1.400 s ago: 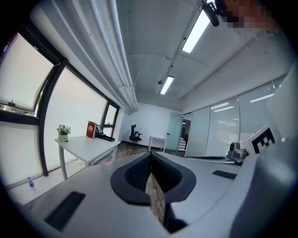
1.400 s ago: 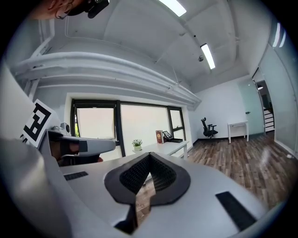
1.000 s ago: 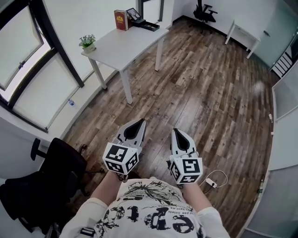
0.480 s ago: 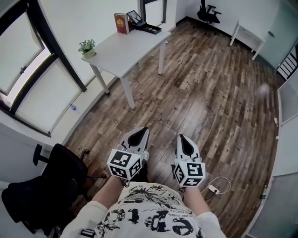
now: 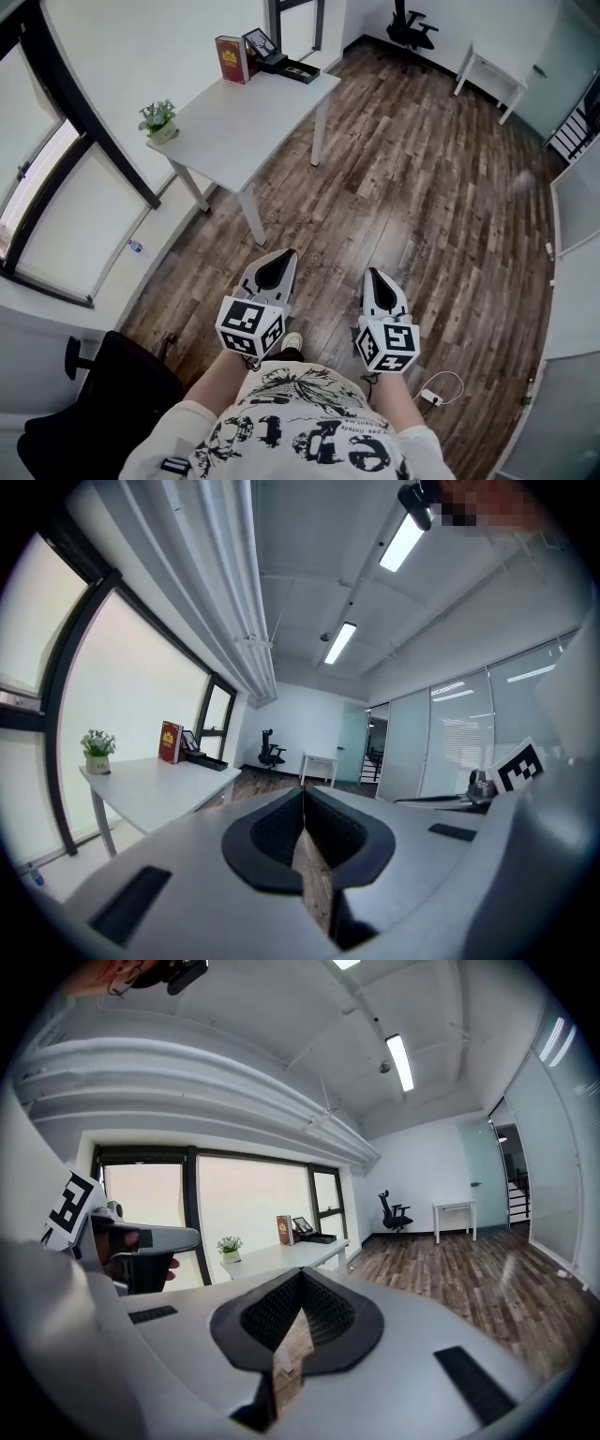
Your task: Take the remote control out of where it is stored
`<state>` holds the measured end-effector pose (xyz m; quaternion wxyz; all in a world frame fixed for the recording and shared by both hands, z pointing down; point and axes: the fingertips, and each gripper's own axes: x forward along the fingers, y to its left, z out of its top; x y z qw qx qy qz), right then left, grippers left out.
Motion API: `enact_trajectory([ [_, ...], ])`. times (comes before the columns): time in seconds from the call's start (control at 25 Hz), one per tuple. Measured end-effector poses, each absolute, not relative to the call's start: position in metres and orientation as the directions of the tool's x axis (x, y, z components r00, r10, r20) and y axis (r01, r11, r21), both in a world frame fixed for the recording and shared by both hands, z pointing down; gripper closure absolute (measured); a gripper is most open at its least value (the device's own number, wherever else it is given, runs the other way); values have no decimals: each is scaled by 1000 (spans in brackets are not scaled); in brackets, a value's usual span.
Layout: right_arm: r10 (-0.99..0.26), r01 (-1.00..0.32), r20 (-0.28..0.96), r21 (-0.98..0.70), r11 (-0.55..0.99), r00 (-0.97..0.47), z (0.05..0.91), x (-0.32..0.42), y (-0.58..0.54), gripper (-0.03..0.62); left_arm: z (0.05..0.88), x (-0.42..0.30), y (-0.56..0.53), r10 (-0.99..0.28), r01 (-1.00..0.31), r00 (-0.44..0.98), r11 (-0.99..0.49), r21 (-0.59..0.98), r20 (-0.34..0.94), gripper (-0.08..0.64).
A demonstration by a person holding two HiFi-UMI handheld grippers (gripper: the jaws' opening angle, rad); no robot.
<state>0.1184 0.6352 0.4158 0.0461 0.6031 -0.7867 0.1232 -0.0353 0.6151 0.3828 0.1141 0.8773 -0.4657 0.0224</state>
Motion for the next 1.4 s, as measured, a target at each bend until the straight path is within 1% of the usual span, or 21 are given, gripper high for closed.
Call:
enact_trajectory([
  [0.12, -941, -964, 221, -136, 230, -256, 415, 106, 602, 591, 375, -47, 580, -807, -816, 575, -556, 156, 136, 549],
  [0.24, -934, -966, 255, -130, 224, -250, 422, 99, 575, 591, 378, -65, 549, -822, -832, 552, -533, 153, 139, 549],
  [0.36, -927, -971, 291, -118, 210, -236, 432, 105, 554, 591, 399, -76, 528, -837, -851, 520, -492, 184, 170, 549],
  [0.48, -922, -971, 309, -120, 206, -234, 442, 117, 531, 591, 421, -69, 507, -832, -854, 514, -474, 213, 209, 549],
  [0.68, -908, -960, 315, -140, 242, -275, 460, 137, 479, 591, 438, -36, 460, -820, -853, 518, -472, 222, 245, 549],
  [0.84, -893, -941, 299, -149, 304, -336, 459, 161, 417, 591, 429, 1, 408, -838, -868, 493, -456, 198, 233, 549],
  [1.16, -843, -888, 280, -141, 437, -459, 447, 224, 303, 591, 417, 81, 306, -873, -897, 433, -390, 208, 226, 549],
  [1.4, -828, -873, 278, -161, 460, -487, 451, 255, 226, 591, 416, 107, 239, -886, -913, 396, -354, 201, 240, 549],
])
